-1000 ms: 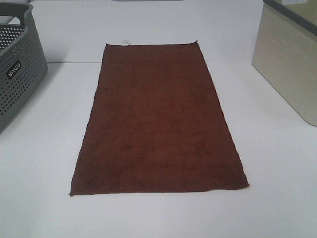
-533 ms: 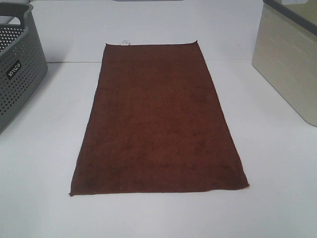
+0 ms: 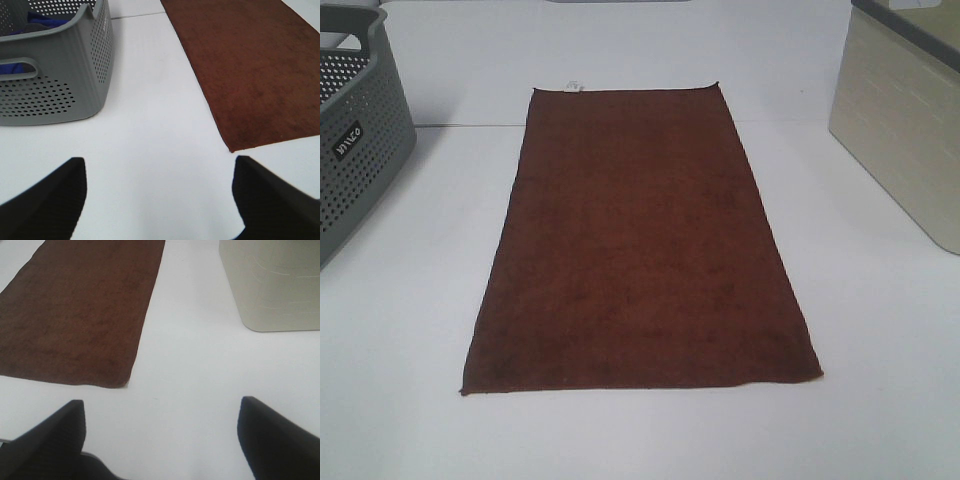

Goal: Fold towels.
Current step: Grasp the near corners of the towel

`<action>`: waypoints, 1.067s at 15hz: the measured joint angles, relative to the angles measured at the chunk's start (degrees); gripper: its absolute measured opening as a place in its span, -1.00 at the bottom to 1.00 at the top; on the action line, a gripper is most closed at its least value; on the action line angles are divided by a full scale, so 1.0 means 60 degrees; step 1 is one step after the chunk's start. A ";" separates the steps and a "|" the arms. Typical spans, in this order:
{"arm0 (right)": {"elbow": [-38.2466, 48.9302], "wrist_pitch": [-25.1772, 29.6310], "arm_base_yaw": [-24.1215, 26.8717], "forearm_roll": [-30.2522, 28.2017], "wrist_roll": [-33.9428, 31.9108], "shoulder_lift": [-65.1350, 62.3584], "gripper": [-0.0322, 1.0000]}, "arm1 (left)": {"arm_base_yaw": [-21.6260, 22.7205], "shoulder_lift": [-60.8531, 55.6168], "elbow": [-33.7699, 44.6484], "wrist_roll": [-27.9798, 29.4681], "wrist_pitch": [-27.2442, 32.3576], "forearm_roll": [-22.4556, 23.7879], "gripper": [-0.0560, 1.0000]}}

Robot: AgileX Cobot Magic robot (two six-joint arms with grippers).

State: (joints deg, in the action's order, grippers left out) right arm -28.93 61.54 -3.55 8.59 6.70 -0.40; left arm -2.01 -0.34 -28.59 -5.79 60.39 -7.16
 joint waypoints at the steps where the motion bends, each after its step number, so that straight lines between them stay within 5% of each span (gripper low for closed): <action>1: 0.0000 0.0000 0.0000 0.0000 0.0000 0.0000 0.58 | 0.0000 0.0000 0.0000 0.0000 0.0000 0.0000 0.55; 16: 0.0000 0.0000 0.0000 0.0000 0.0000 0.0000 0.58 | 0.0000 0.0000 0.0000 0.0000 0.0000 0.0000 0.55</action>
State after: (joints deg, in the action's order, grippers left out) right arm -28.93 61.54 -3.55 8.59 6.70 -0.40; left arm -2.01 -0.34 -28.59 -5.79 60.39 -7.16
